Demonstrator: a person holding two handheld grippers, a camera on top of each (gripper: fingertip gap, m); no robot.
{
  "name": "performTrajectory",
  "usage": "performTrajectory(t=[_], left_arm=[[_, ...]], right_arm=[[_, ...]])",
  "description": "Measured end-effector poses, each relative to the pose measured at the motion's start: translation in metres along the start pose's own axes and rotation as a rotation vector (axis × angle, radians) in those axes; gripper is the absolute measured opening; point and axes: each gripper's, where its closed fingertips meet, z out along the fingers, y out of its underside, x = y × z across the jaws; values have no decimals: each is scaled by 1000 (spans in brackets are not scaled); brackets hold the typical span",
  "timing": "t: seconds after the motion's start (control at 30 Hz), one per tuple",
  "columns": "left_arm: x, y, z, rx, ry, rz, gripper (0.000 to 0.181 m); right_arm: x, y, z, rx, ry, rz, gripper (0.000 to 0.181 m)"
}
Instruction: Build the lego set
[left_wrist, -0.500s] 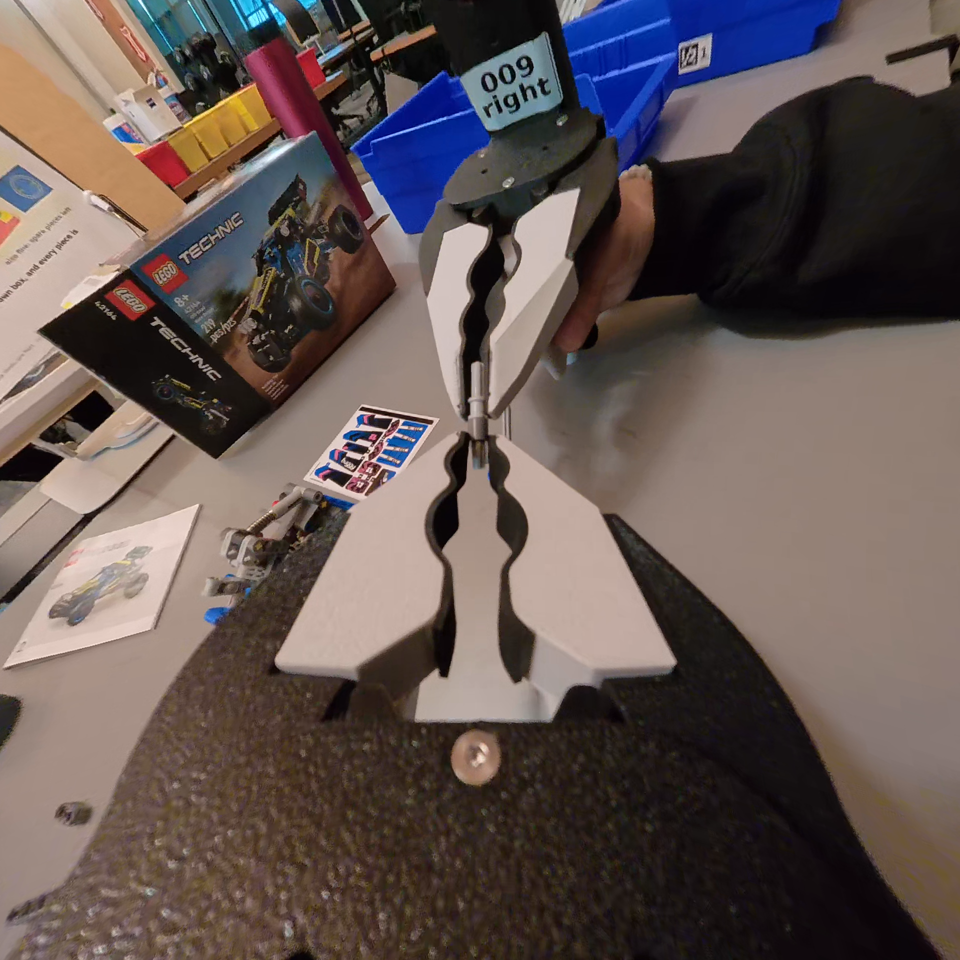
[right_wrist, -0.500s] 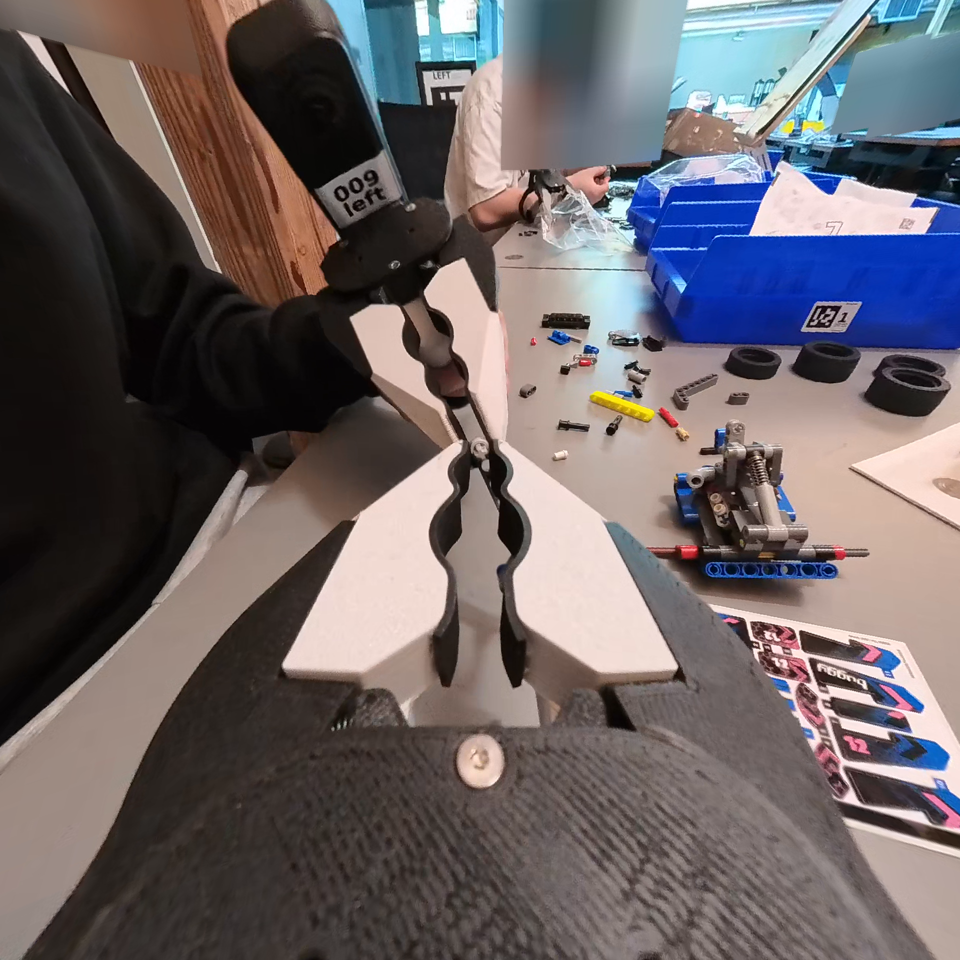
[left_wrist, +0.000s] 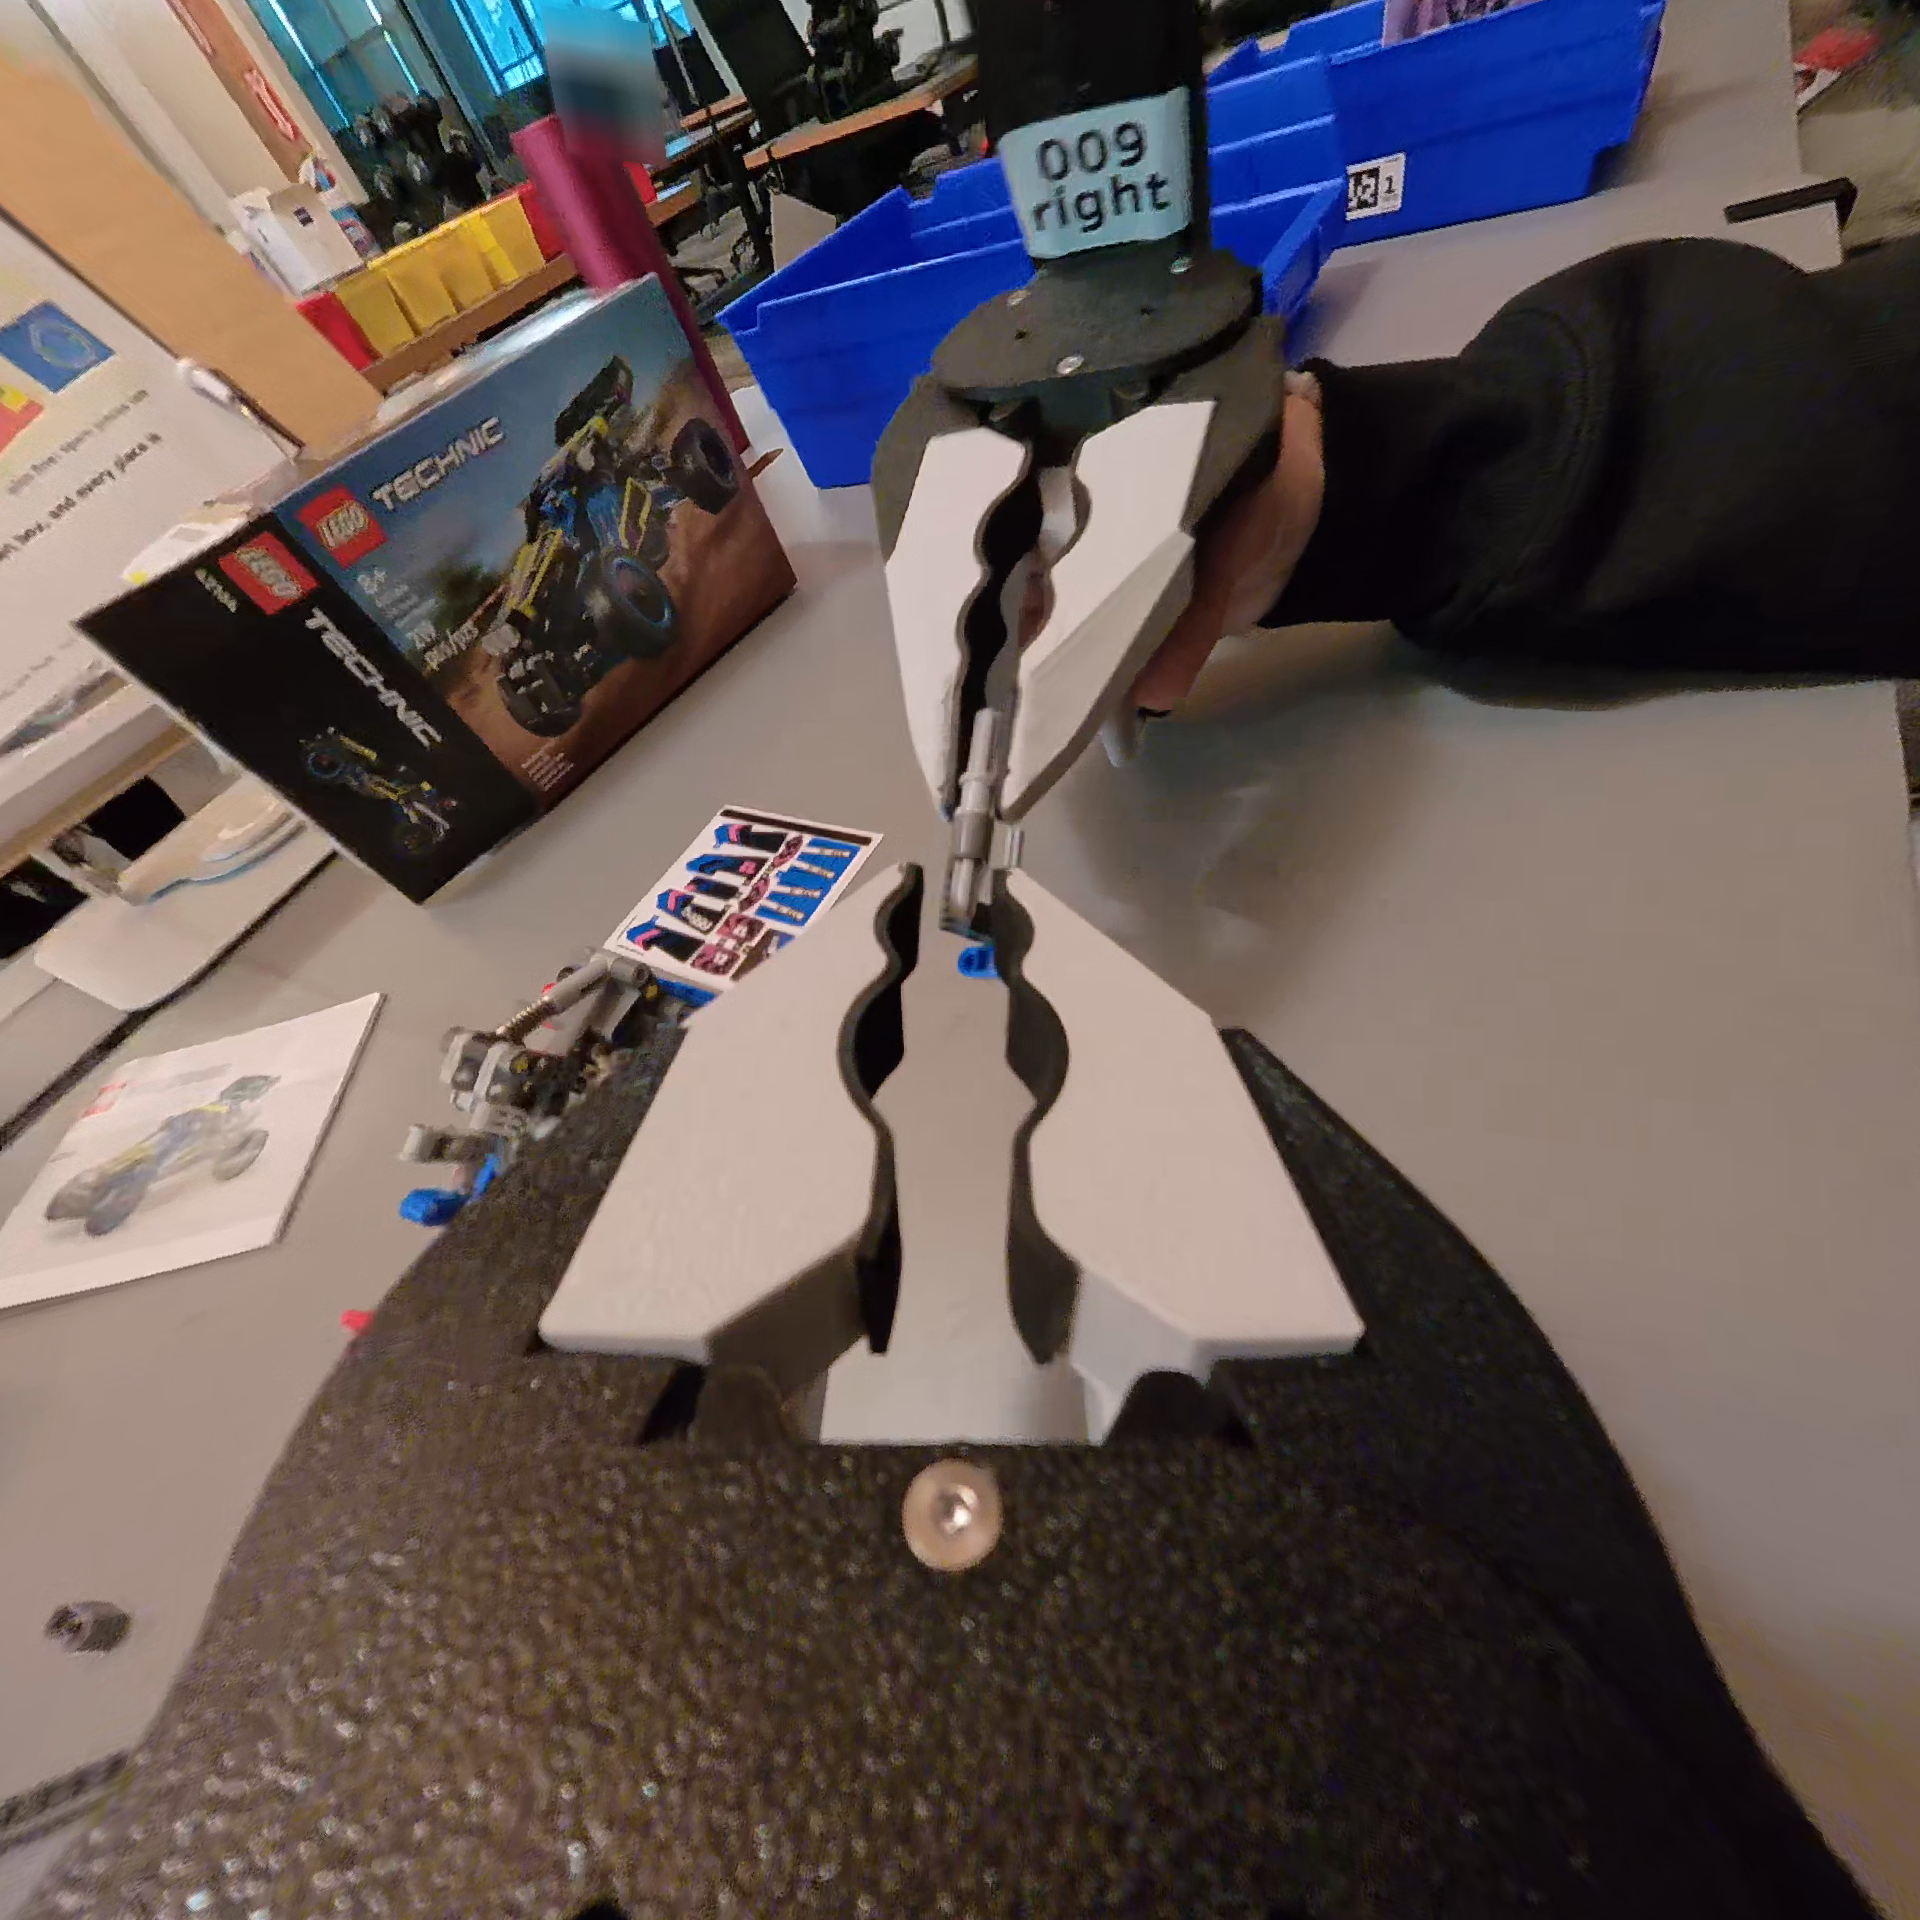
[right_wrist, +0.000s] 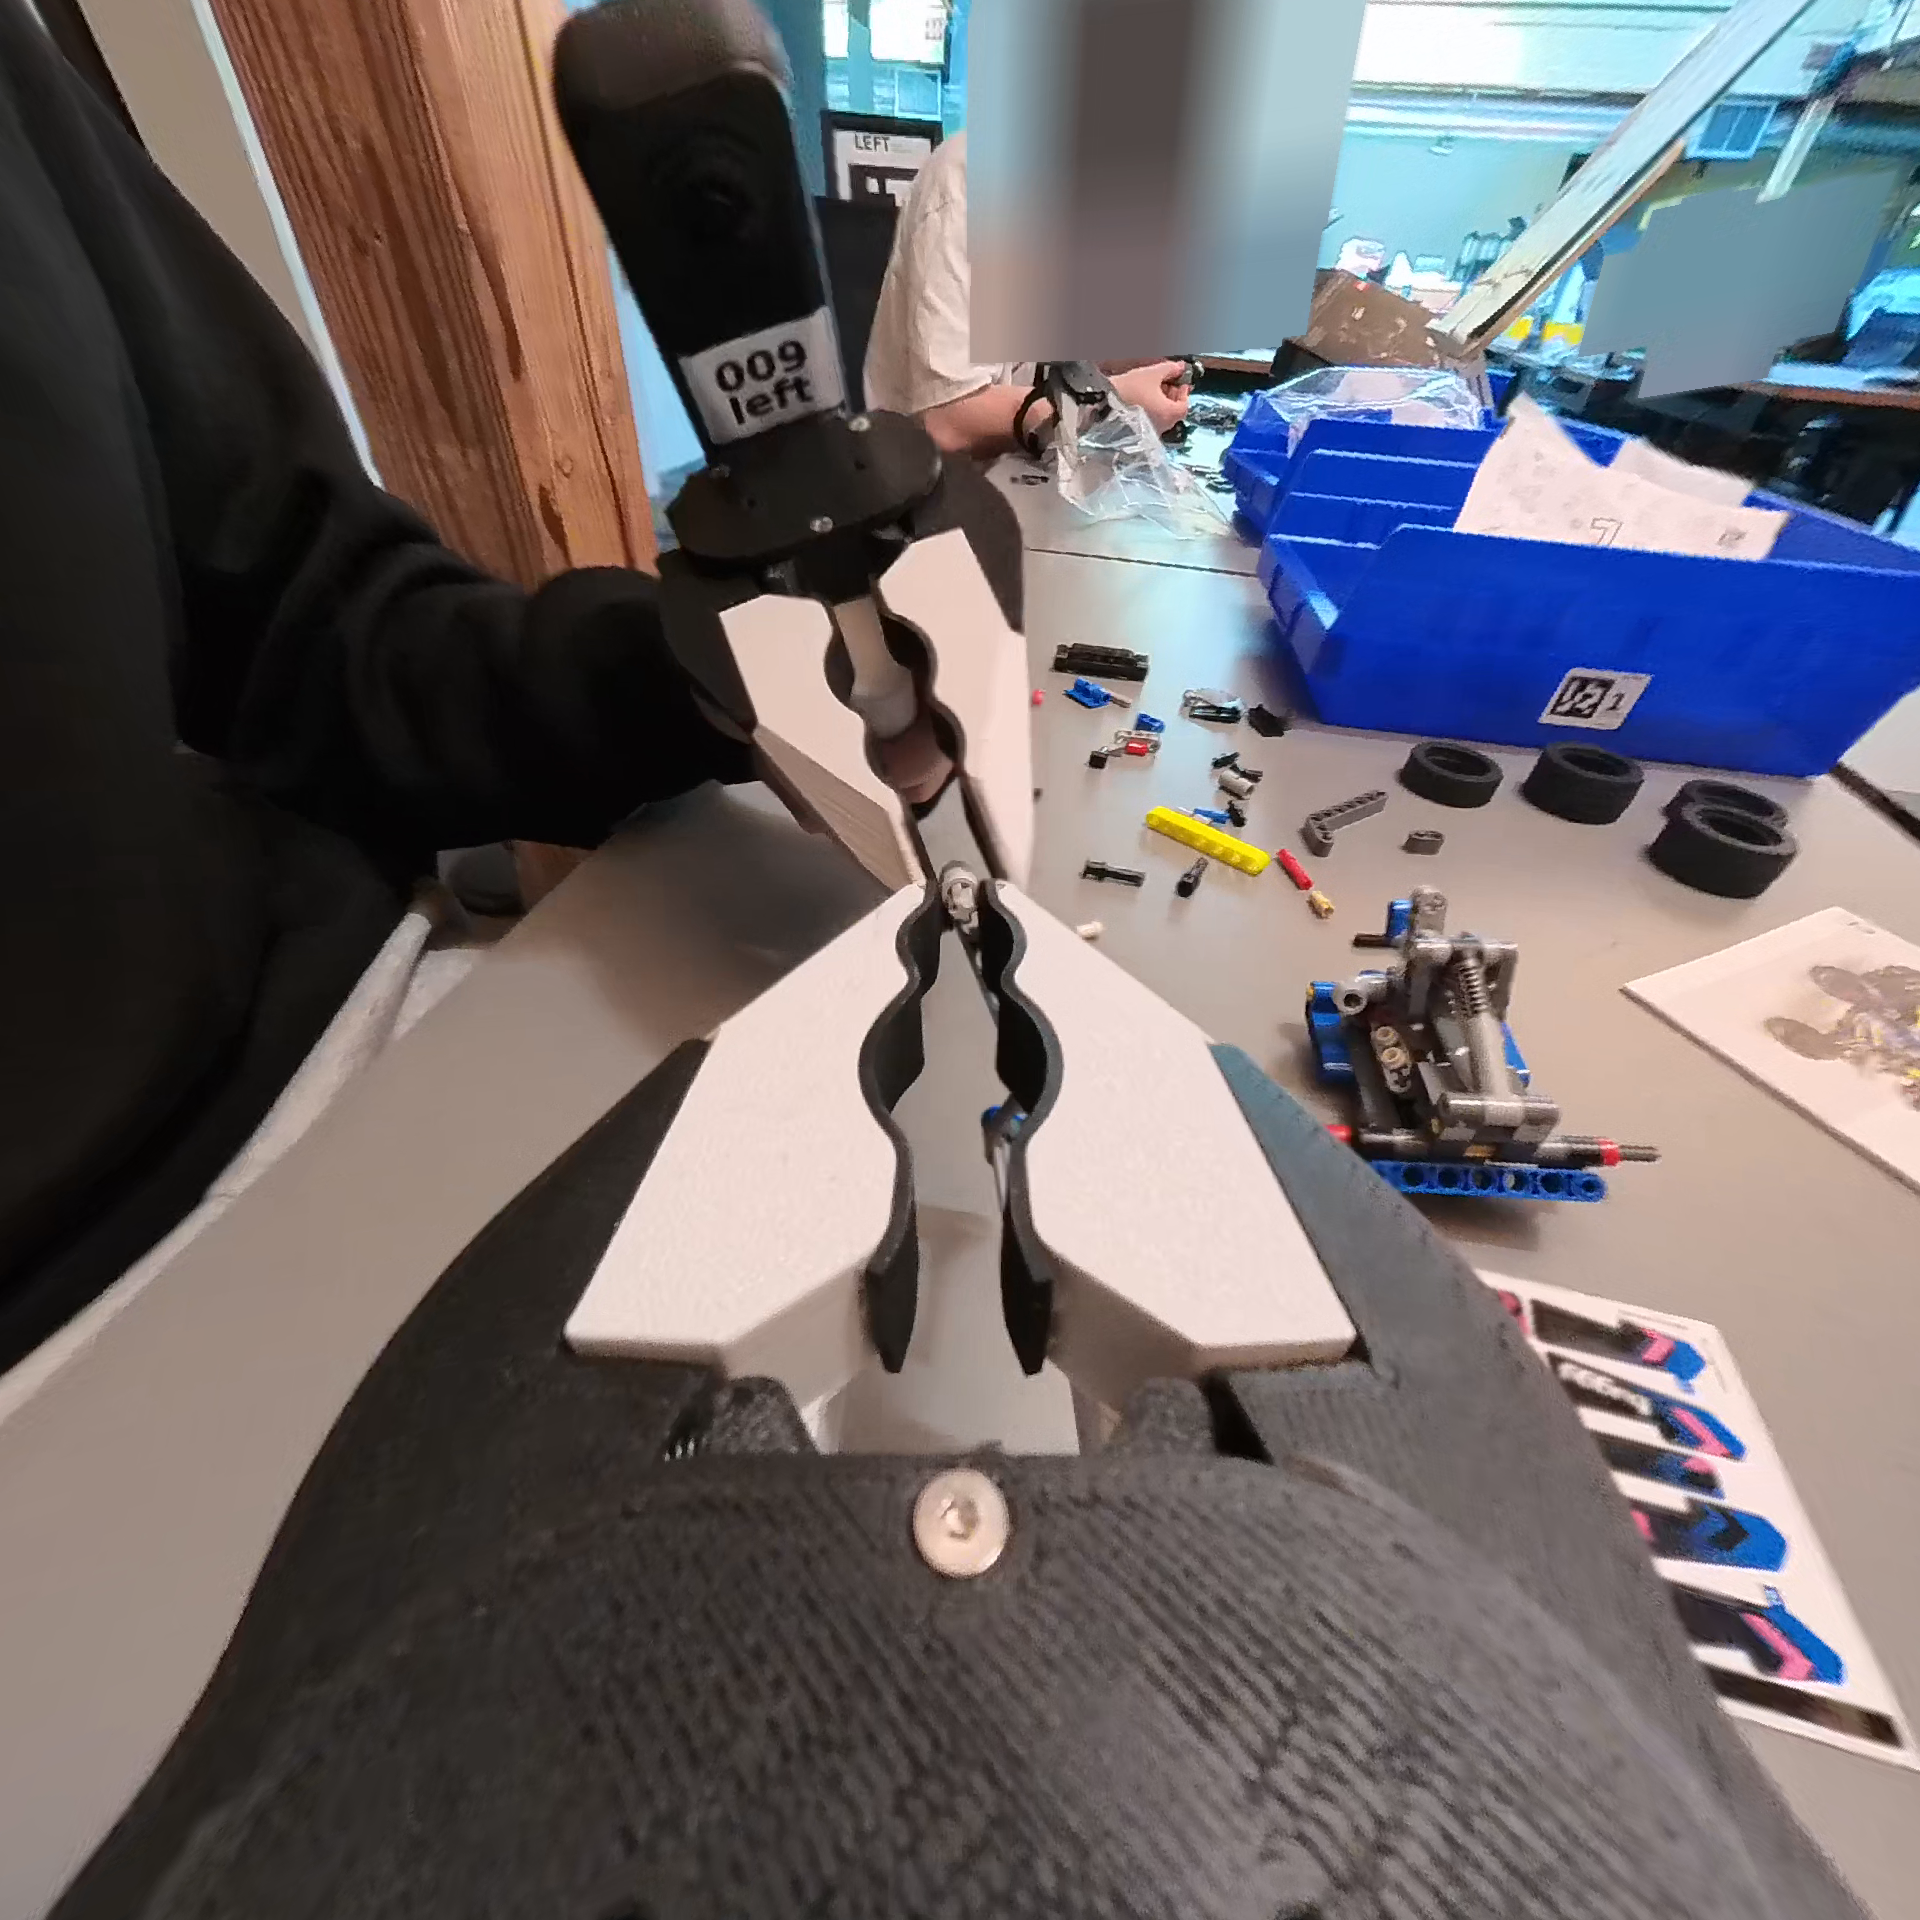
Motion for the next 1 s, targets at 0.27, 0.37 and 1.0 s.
performTrajectory(t=[0.27, 0.37, 1.0], left_arm=[[-12, 18, 0, -64, -13, -119, 24], [-12, 19, 0, -79, -6, -125, 26], [-27, -31, -10, 210, 170, -356, 31]], right_arm=[[8, -19, 4, 33, 152, -139, 5], [1, -24, 11, 30, 141, -180, 5], [32, -54, -23, 27, 558, -508, 5]])
